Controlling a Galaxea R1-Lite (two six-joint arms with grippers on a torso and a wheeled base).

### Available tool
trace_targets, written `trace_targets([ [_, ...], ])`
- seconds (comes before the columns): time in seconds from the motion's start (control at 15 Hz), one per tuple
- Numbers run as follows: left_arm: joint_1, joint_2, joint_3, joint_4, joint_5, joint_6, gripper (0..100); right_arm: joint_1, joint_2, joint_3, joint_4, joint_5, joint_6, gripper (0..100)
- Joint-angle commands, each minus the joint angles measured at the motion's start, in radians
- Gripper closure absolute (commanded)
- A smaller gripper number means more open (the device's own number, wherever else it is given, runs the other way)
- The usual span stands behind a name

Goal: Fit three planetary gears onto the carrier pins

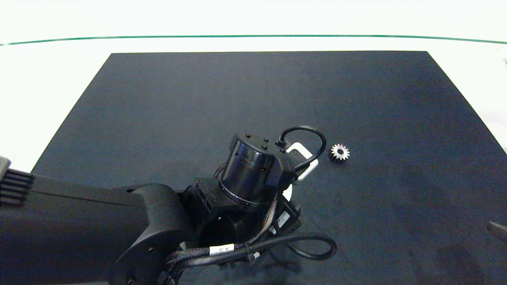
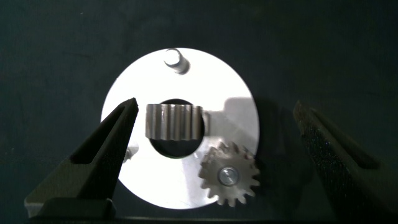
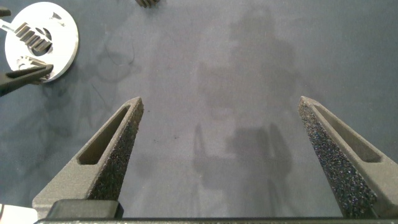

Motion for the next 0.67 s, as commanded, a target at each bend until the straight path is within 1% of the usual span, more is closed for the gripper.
trace_targets([
  [0.07,0.026,0.026,-0.009,-0.001,0.002,0.007,0,0.000,-0.002,0.000,0.001,0.001,-0.001,0],
  [0.27,0.063,0.025,-0.008,0.008,0.002,0.025,1,0.000,-0.005,0.000,0.001,0.001,0.000,0],
  [0.53,0.086,0.011,-0.014,0.060,0.002,0.033,8,0.000,-0.005,0.000,0.001,0.001,0.000,0],
  [0.67,0.086,0.013,-0.015,0.062,0.002,0.036,13,0.000,-0.005,0.000,0.001,0.001,0.000,0],
])
